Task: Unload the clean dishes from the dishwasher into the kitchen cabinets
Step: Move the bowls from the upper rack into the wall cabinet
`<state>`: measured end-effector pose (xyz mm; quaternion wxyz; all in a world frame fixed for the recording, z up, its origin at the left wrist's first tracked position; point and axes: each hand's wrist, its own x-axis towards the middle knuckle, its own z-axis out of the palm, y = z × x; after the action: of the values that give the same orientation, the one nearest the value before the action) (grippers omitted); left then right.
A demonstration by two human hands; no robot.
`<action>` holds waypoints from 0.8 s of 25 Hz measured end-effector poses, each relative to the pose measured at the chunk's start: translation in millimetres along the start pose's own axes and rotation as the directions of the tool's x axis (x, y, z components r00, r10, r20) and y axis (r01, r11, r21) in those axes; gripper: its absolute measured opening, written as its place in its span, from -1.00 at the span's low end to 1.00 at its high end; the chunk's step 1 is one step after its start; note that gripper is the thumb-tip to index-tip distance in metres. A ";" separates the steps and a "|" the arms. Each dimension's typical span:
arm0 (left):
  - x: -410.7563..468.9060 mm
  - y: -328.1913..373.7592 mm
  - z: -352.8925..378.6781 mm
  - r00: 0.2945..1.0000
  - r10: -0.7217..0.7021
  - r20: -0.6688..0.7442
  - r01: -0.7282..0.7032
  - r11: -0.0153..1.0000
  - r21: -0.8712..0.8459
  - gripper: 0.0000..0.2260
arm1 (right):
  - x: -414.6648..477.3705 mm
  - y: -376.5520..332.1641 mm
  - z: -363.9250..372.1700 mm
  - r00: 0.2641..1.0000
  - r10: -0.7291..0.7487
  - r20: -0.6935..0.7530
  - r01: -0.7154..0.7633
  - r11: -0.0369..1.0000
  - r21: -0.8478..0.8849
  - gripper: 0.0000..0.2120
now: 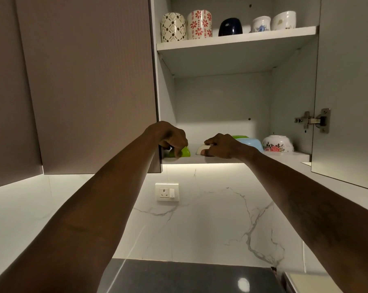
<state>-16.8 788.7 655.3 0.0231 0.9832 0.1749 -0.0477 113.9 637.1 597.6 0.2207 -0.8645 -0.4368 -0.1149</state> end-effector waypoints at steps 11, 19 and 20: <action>-11.5 3.0 26.8 0.966 0.015 -0.259 0.008 0.996 0.087 -0.55 | -36.3 -9.1 10.5 0.991 -0.016 -0.130 0.019 1.000 0.019 -0.33; -37.9 -18.3 82.0 0.860 0.123 -0.494 -0.179 0.982 -0.067 -0.38 | -92.2 -13.9 23.7 0.935 -0.019 -0.353 0.065 0.991 0.118 -0.43; -40.0 -20.2 88.7 0.845 0.144 -0.516 -0.191 0.981 -0.041 -0.35 | -101.9 -15.1 23.4 0.930 -0.001 -0.367 0.059 0.988 0.145 -0.44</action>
<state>-68.7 788.5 570.6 0.0245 0.9700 0.0902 0.2245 41.5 584.4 541.5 0.3623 -0.8015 -0.4088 -0.2432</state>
